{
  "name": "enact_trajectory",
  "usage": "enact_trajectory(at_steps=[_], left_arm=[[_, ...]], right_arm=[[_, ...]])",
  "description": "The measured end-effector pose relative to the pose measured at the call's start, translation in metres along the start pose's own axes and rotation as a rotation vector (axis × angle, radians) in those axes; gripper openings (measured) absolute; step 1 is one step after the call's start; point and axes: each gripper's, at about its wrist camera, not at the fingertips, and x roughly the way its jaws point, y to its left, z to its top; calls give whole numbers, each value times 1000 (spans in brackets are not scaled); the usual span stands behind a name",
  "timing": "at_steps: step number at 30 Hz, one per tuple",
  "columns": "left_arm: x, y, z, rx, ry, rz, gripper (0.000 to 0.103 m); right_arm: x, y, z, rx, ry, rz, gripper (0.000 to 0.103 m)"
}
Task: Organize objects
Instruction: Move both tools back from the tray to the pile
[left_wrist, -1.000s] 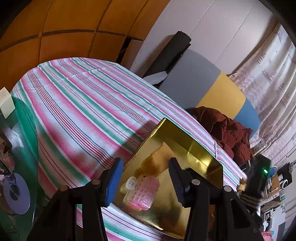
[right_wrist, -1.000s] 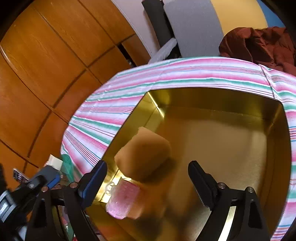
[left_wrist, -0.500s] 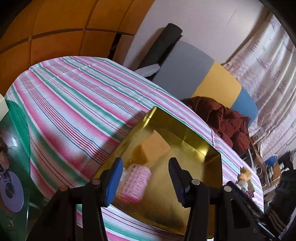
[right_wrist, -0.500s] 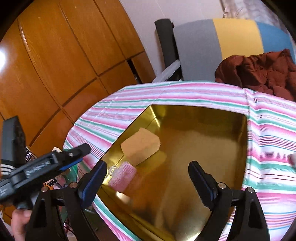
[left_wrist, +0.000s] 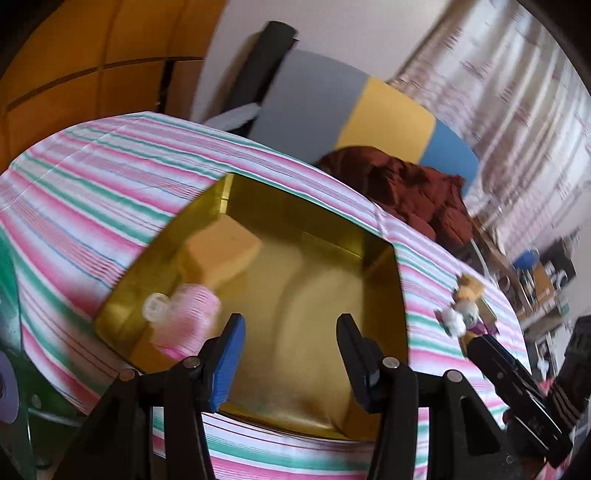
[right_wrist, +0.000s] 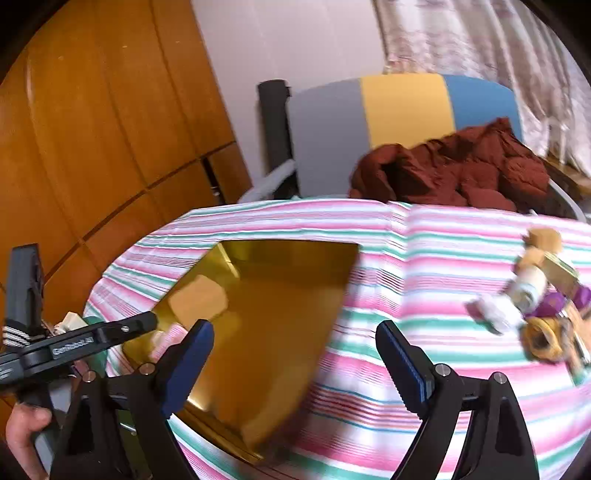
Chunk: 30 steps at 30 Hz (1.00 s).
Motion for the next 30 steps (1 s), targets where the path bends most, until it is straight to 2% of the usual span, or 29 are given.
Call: enact_trajectory(at_steps=[6, 10, 17, 19, 23, 27, 30], left_arm=[[-2, -37, -15, 123, 15, -87, 52], [-1, -58, -26, 183, 35, -125, 52], [8, -83, -50, 257, 94, -132, 52], [7, -89, -57, 272, 104, -131, 52], [5, -102, -67, 294, 106, -137, 52], [5, -110, -76, 304, 120, -135, 52], [6, -114, -81, 314, 137, -126, 52]], right_arm=[[-18, -45, -20, -17, 8, -109, 90], [-32, -94, -36, 25, 33, -201, 90], [-51, -182, -53, 124, 61, -410, 90], [-56, -201, -53, 148, 58, -444, 89], [-54, -231, -42, 162, 33, -440, 89], [-34, -237, -28, 145, 36, -414, 89], [-11, -234, -23, 149, 69, -363, 89]])
